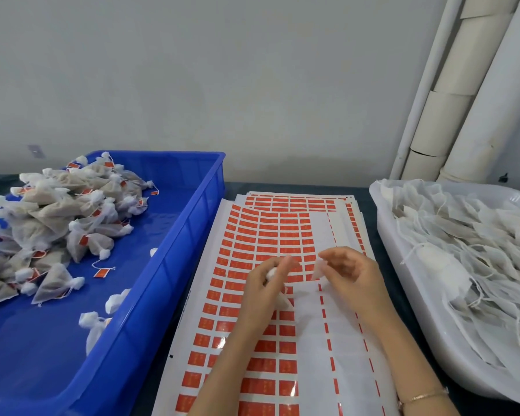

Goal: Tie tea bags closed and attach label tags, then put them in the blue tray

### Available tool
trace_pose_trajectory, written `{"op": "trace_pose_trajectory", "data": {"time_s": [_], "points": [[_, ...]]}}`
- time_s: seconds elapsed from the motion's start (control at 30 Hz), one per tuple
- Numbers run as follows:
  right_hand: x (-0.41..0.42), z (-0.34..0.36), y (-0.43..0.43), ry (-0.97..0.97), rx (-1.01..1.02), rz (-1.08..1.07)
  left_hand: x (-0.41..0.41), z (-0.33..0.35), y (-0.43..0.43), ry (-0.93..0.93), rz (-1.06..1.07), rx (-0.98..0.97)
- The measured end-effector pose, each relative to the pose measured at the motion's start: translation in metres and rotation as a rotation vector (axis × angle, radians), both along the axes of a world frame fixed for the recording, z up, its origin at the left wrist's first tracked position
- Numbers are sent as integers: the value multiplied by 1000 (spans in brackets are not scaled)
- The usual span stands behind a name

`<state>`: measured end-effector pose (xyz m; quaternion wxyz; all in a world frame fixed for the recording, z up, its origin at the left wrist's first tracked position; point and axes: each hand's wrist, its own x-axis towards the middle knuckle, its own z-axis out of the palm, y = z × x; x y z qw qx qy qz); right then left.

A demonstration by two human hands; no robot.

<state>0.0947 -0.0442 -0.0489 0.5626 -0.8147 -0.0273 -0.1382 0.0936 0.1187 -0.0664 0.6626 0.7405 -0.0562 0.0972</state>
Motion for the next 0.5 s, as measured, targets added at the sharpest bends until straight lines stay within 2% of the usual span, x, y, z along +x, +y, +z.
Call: {"op": "trace_pose_trajectory", "data": {"time_s": [0.1,0.33,0.4,0.5], "points": [[1,7,-4,61,116,111,0,2,2,49,-26,-22],[-7,3,16,194,-64,460,-1,4,1,51,-103,-103],[-7,1,19,220,-86,478,-1,2,0,64,-105,-114],[-7,3,15,293,-39,374,-1,1,0,39,-114,-73]]}}
